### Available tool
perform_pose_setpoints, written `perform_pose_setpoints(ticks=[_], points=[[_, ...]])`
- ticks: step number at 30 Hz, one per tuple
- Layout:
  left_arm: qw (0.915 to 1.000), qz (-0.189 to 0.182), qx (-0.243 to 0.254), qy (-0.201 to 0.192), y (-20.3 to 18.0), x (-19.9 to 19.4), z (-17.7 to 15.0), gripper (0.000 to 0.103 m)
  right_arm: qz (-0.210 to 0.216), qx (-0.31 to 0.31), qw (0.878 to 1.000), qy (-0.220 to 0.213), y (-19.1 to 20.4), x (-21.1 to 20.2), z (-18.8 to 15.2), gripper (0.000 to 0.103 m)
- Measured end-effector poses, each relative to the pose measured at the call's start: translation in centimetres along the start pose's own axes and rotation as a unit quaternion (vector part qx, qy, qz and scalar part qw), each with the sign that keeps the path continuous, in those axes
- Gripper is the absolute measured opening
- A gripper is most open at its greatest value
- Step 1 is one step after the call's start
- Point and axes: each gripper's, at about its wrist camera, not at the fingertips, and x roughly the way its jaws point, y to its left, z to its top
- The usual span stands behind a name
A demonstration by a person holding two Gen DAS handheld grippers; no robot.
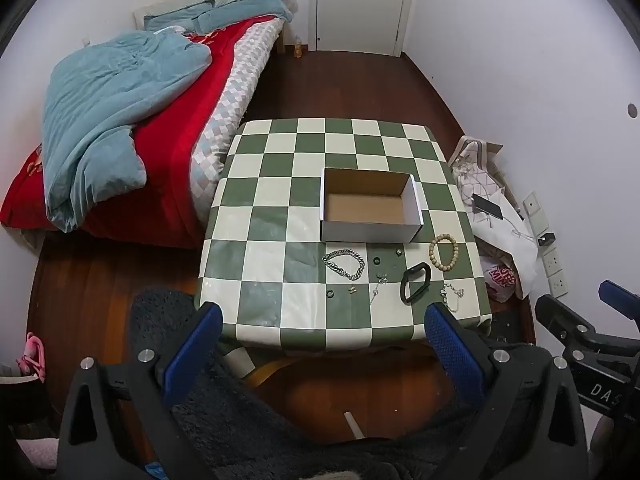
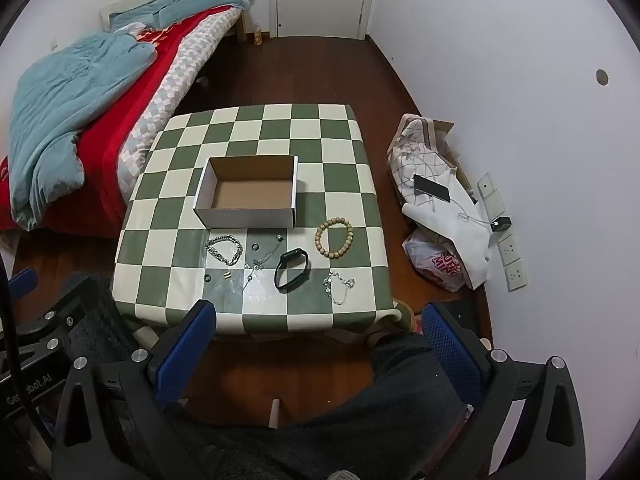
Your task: Organize jewelry
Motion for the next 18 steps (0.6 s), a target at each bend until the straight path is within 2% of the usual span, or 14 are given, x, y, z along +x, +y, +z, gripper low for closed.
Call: perform_pose_setpoints(ticks=[16,18], points=[[0.9999,-0.001,0.006,-0.012,-0.5,-1.0,0.6,0.103,0.001,-0.001,1.0,-0.007,0.2,0.1,-0.1,0.103],[0.9999,-0.001,0.007,-0.014,-0.5,-1.0,0.5,0.103,-0.001,0.004,1.0,-0.01,-0.6,-1.2,0.2,0.103]])
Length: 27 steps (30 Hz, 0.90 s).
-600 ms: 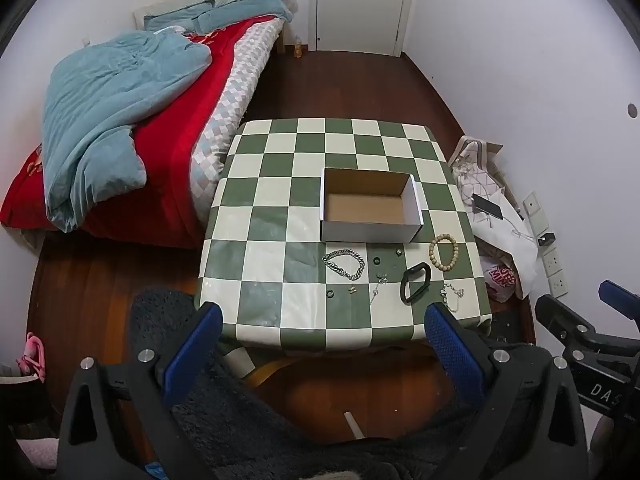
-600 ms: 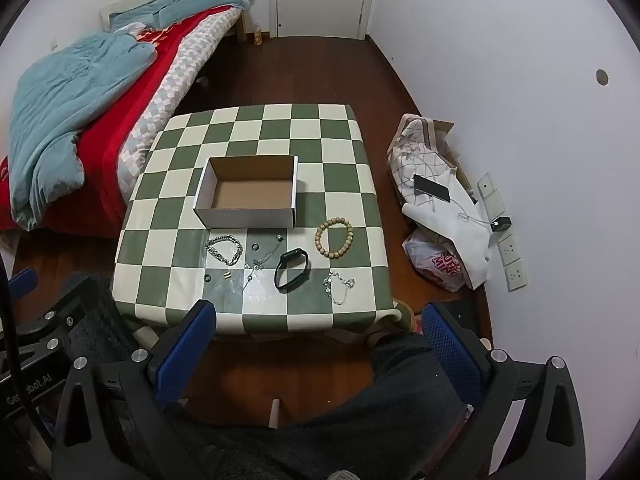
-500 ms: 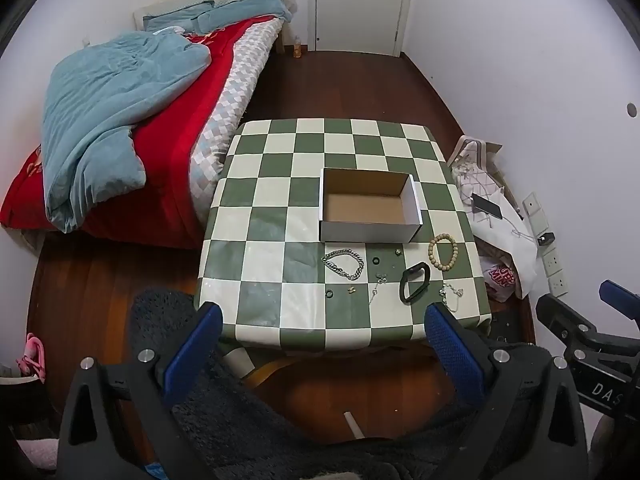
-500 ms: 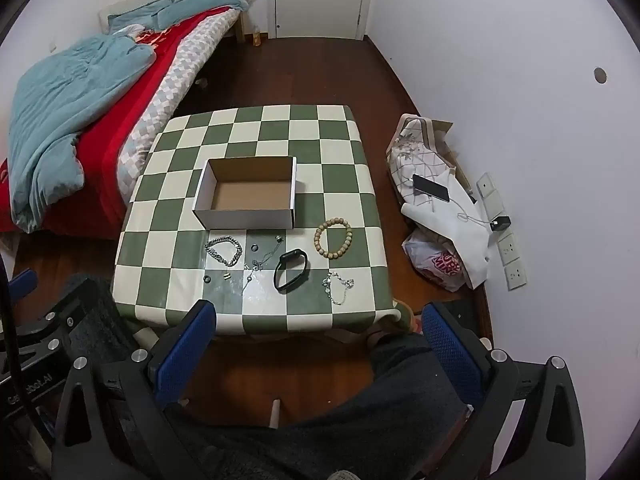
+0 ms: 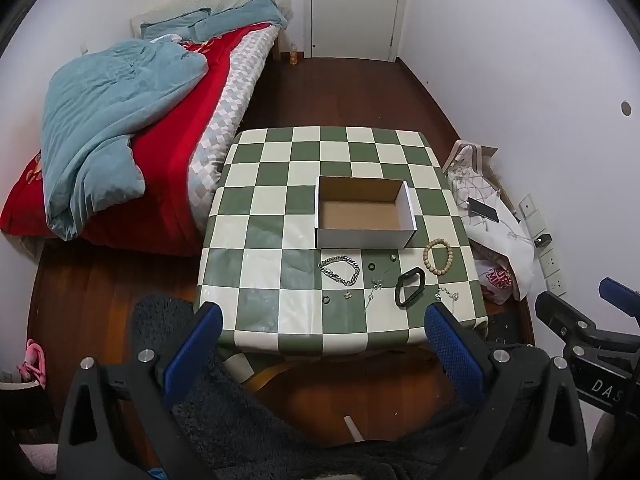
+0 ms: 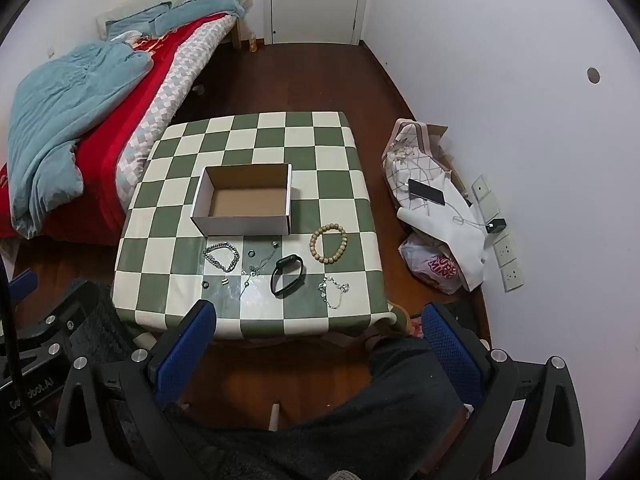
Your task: Organize jewelry
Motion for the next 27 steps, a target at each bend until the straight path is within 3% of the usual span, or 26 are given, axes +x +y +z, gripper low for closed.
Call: perform_pose_setpoints(ticks=[27], points=[[0.9999,0.0,-0.002,-0.01,-0.2,-1.1,0.6,0.103,0.0,-0.002,1.0,-0.009,-0.6,-0.9,0.5,0.103]])
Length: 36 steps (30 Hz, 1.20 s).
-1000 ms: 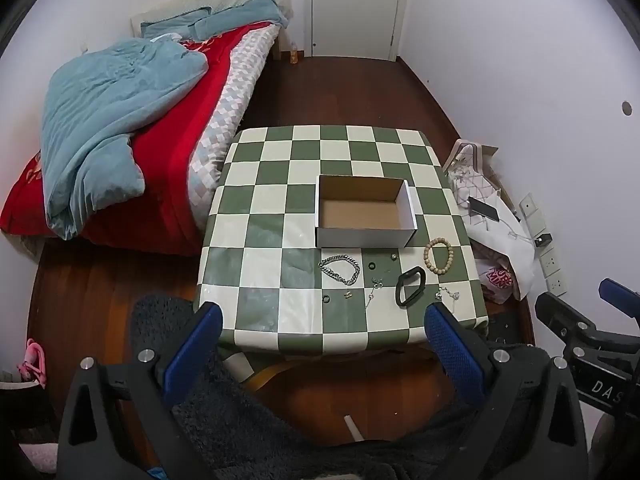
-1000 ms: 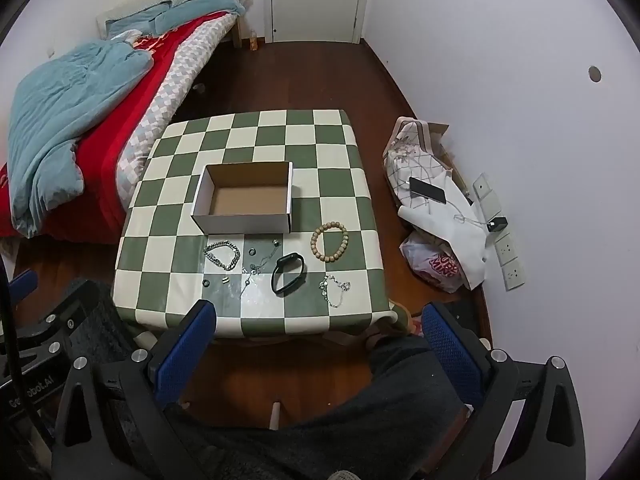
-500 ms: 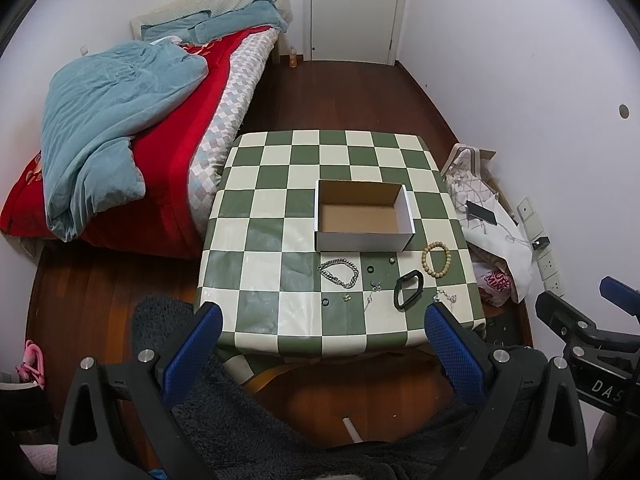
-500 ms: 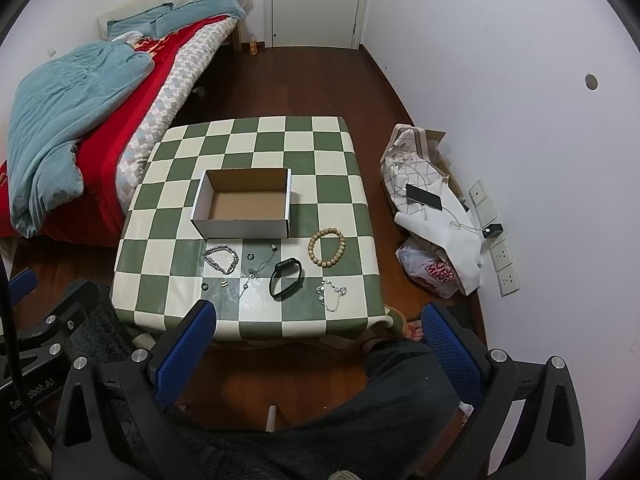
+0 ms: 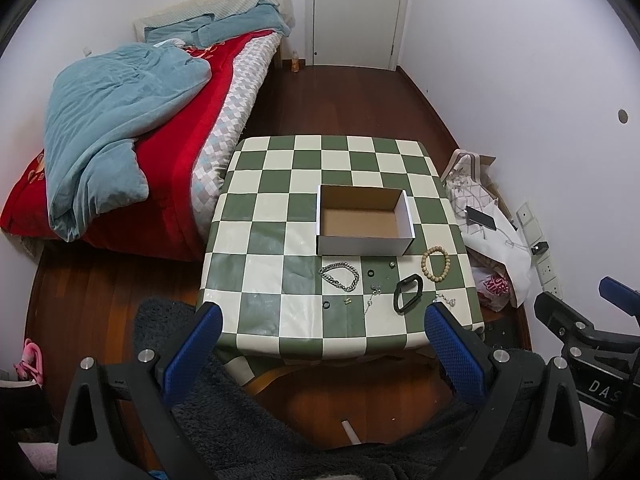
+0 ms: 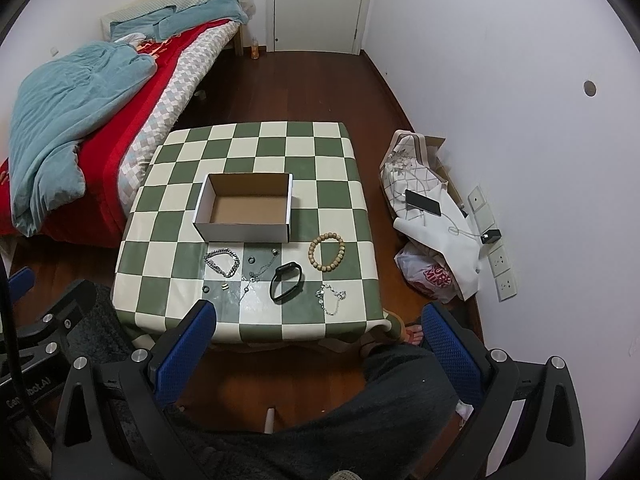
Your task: Organize jewelry
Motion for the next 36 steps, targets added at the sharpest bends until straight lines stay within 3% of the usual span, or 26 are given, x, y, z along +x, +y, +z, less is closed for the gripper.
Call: perform_pose_setpoints(ticks=[36], points=[[1.0,0.001,0.0,-0.006,0.29,-0.36,-0.33,0.103,-0.003,-0.002,1.0,-0.007,-0.36,-0.81,0.15,0.103]])
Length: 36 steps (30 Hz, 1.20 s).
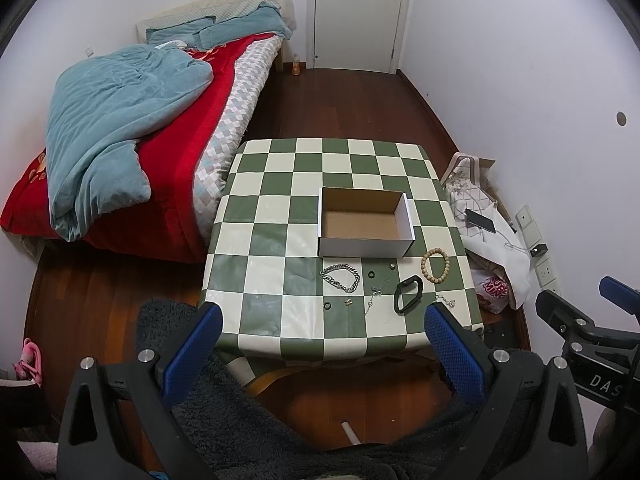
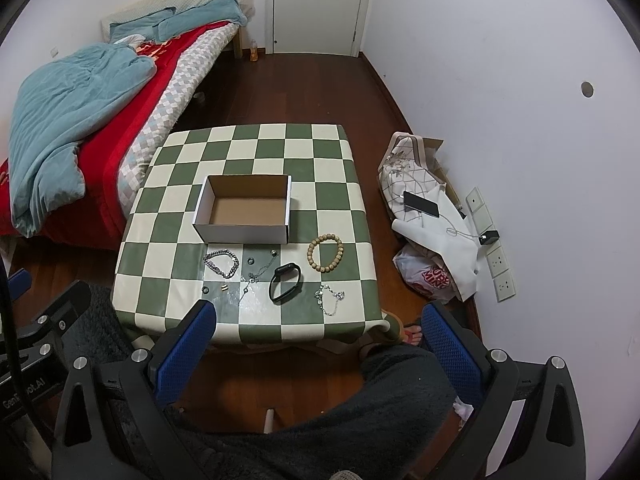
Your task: Organize jewelry
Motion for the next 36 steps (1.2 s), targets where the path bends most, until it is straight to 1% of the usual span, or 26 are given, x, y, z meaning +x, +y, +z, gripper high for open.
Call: perform_pose_setpoints(ticks=[16,19,22,25,26,28,31,32,34,35,36], points=[[1.0,0.001,0.0,-0.002,0.1,0.0,-0.1,0.103,0.0,0.001,1.0,-0.001,0.1,0.0,0.1,0.103],[0.9998,0.014,0.008,-0.01,-0.2,0.2,0.3,0.103,0.005,0.008,1.0,-0.004,-0.2,0.0,0.0,0.103],[0.9992,0.032,0.005,-0.022,0.2,0.9,1.3,0.103,0.01,0.024,1.0,-0.001,-0.8,1.1,0.0,0.103],[0.9982,0.053,-0.004,-0.029,0.8,2.5,2.3,0.103,0.008,0.039,0.999,0.009,-1.7,2.8,0.6,0.103],[0.9976,0.065,-0.004,-0.026,0.9,3.4,2.7,0.103,0.005,0.042,0.999,0.012,-1.9,3.5,0.8,0.103],[0.9971,0.074,-0.002,-0.021,1.3,4.9,2.9,0.103,0.0,0.044,0.999,0.016,-1.8,4.9,1.1,0.103],[0.9962,0.086,0.003,-0.007,2.3,7.4,3.0,0.103,0.0,0.044,0.999,0.025,-1.5,7.3,1.7,0.103],[0.9951,0.098,0.007,0.002,2.3,8.7,3.1,0.103,0.0,0.044,0.999,0.03,-1.4,8.3,1.8,0.103],[0.9944,0.104,0.014,0.015,2.4,10.6,3.0,0.103,0.008,0.047,0.998,0.041,-1.0,10.5,2.0,0.102],[0.9931,0.113,0.02,0.027,2.3,12.0,2.9,0.103,0.01,0.048,0.998,0.049,-0.7,11.6,2.1,0.1],[0.9924,0.116,0.023,0.034,2.5,12.8,2.8,0.103,0.012,0.047,0.997,0.057,-0.6,12.6,2.1,0.095]])
